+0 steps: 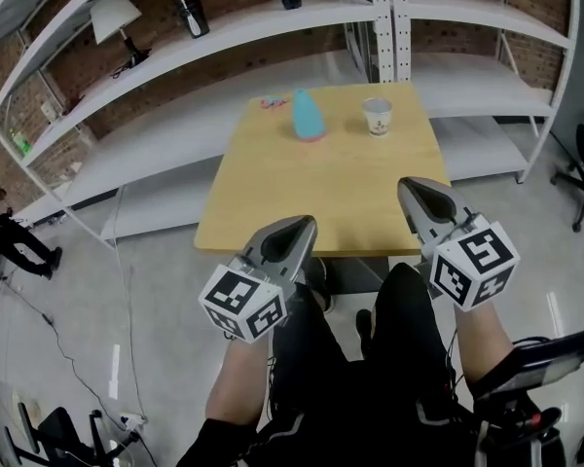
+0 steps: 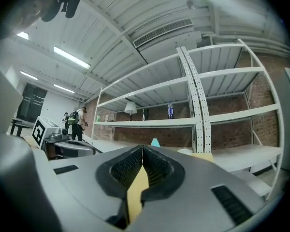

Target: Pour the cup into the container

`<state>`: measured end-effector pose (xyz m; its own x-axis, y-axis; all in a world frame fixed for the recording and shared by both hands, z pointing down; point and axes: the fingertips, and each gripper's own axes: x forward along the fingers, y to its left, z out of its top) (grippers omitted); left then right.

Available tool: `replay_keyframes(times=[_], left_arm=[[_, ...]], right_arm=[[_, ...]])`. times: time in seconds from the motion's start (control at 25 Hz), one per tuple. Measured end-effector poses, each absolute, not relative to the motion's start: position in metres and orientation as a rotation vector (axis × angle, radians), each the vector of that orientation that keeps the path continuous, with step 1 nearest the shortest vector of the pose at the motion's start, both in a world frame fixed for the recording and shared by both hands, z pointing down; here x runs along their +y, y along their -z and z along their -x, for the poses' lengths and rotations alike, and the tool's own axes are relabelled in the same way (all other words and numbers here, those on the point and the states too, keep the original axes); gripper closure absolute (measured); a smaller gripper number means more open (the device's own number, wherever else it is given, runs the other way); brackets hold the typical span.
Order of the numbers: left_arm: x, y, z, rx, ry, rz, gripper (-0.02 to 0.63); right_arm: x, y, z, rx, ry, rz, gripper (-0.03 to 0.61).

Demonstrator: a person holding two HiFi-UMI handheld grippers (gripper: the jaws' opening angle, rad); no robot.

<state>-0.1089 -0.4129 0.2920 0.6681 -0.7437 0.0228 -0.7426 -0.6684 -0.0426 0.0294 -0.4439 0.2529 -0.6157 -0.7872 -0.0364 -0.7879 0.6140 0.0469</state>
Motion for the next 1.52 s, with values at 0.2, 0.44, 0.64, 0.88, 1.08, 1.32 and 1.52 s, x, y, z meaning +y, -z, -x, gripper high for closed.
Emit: replay_keyframes(times=[0.2,0.44,0.64,0.88,1.08,1.32,1.52], left_arm=[[-0.479,-0.288,0.123,1.266,0.05,2.836,0.615],[-0.55,-0.281,0.133,1.27,0.076,2.824,0.615],[-0.587,-0.288,0.137,1.254,0.107,2.839,0.615],[-0.608,-0.298,0.139,1.253,0.13,2.858,0.615],[-0.609,-0.307,0.14,1.239,0.148,2.871,0.615],[-0.6,-0.311,0.145,1.243,0.155,2.869,0.615],[-0.599,-0.307,0.154,1.254,0.137,2.856,0.615]], right_arm=[[-0.508,-0.254,-0.018,2.832,-0.087,1.381,0.577],[-0.581,-0.25,-0.019,2.817,-0.074,1.408,0.577],[-0.625,-0.259,-0.025,2.789,-0.024,1.435,0.575],[-0.651,-0.263,-0.027,2.771,-0.027,1.453,0.575],[-0.66,-0.265,-0.036,2.749,-0.024,1.491,0.575],[-0.668,-0.271,-0.044,2.748,-0.043,1.555,0.575],[-0.681,-0.286,-0.041,2.797,-0.015,1.624,0.433]])
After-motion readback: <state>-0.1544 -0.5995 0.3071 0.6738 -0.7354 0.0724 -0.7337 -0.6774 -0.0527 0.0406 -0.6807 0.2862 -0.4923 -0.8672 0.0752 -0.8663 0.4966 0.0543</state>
